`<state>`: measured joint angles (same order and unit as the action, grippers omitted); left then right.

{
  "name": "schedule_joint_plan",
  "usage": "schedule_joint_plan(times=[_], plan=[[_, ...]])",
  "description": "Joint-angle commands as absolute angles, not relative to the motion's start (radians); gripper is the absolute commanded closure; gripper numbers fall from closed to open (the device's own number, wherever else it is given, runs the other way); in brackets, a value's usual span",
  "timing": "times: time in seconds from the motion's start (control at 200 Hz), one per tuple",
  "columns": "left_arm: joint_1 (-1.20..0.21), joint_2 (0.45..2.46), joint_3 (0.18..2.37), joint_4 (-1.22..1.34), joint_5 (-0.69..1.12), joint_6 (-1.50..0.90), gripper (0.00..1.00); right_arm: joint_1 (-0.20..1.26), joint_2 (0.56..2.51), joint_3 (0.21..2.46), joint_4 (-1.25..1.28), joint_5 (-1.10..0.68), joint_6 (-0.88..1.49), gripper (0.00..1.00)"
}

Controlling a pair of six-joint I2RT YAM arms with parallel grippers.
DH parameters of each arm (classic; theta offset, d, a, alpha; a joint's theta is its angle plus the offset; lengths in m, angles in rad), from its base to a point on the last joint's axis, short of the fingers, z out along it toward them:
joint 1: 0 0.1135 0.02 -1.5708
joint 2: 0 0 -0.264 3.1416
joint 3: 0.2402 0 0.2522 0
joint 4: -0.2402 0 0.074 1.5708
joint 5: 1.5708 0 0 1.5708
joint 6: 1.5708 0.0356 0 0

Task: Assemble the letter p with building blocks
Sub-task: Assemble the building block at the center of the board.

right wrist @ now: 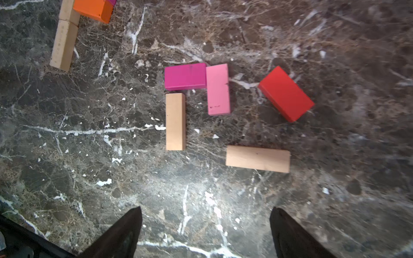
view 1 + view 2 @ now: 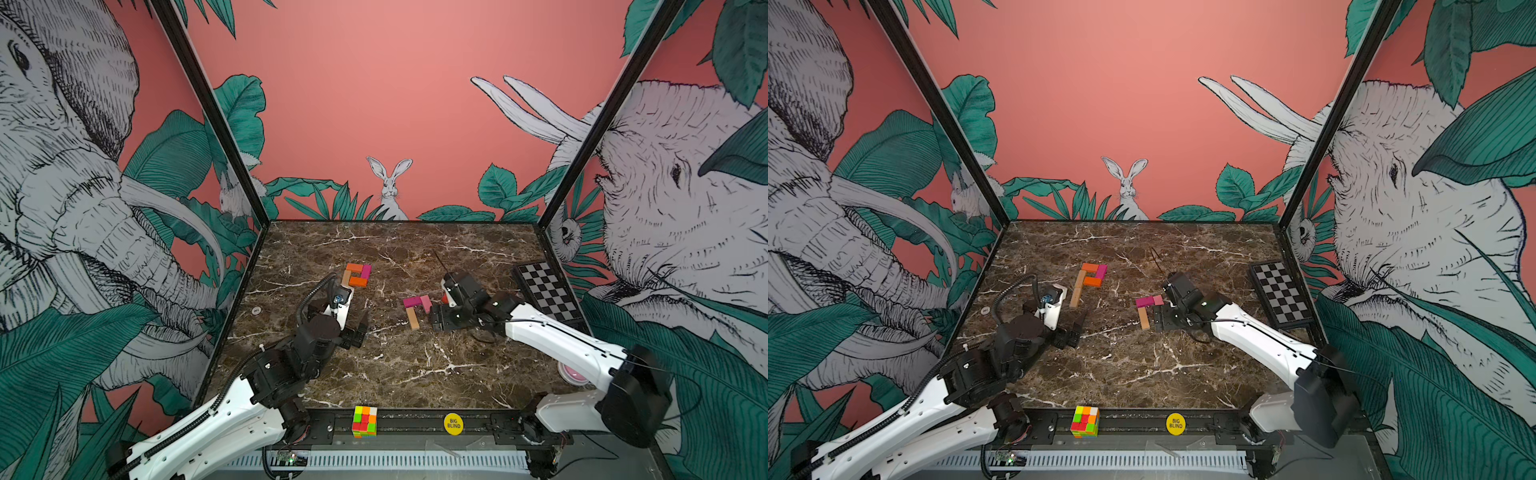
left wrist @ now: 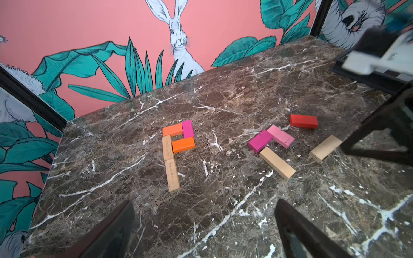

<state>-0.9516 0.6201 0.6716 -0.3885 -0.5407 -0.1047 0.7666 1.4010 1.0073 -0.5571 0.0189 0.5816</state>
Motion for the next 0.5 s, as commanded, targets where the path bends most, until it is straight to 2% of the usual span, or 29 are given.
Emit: schedule_joint_plan(times=[0.0, 0.2, 0.37, 0.495], plan=[[-0.946, 0.608, 0.687, -0.354, -0.525, -0.005, 0.0, 0.816, 1.476, 1.059, -0.504, 0.064, 0.619, 0.13], [-0.946, 0.623, 0.694, -0.371, -0.54, 0.025, 0.01, 0.85, 1.624, 1.098, -0.456, 0.029, 0.619, 0.23], [-0.943, 0.632, 0.696, -0.369, -0.52, 0.021, 0.0, 0.852, 1.718, 1.126, -0.437, -0.001, 0.604, 0.36], [-0.94, 0.632, 0.693, -0.369, -0.52, 0.019, 0.0, 0.853, 1.761, 1.146, -0.425, -0.008, 0.591, 0.41]])
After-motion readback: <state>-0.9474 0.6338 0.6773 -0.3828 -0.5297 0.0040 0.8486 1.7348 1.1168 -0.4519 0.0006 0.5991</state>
